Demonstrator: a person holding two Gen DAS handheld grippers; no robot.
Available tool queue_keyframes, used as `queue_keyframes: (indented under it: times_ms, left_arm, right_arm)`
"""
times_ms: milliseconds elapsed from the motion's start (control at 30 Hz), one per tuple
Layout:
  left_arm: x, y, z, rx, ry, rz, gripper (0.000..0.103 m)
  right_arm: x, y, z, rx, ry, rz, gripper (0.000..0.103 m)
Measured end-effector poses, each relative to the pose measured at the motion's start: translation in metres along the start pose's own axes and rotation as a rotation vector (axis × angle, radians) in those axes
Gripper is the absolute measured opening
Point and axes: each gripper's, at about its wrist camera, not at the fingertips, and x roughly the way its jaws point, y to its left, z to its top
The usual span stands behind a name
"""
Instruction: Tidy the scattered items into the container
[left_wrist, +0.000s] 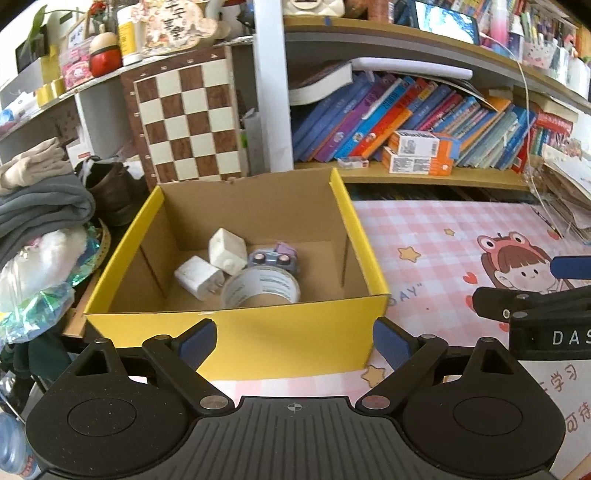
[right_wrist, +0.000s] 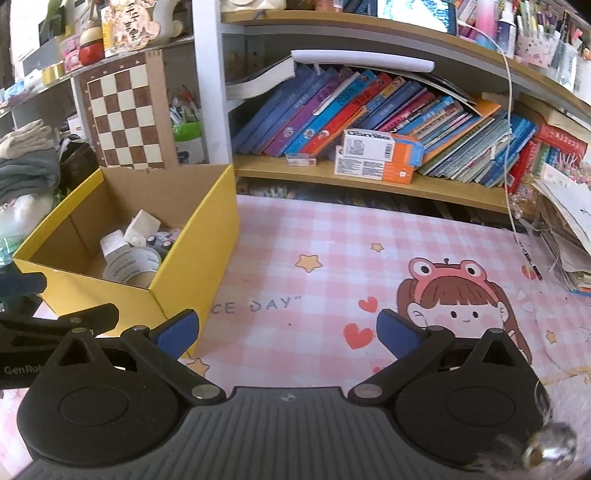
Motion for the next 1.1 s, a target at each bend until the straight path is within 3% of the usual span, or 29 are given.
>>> queue_keyframes:
  times_ms: [533, 1100]
  left_arm:
    - [0.002, -0.029, 0.002, 0.029, 0.005, -0.012, 0.094]
    - [0.004, -0.030, 0.001, 0.013, 0.027, 0.016, 0.094]
  right_arm:
    - [-0.003, -0.025, -0.003, 0.025, 0.001, -0.040, 0.103]
    - [-0.002, -0.025, -0.005, 0.028, 0.013, -0.031, 0.103]
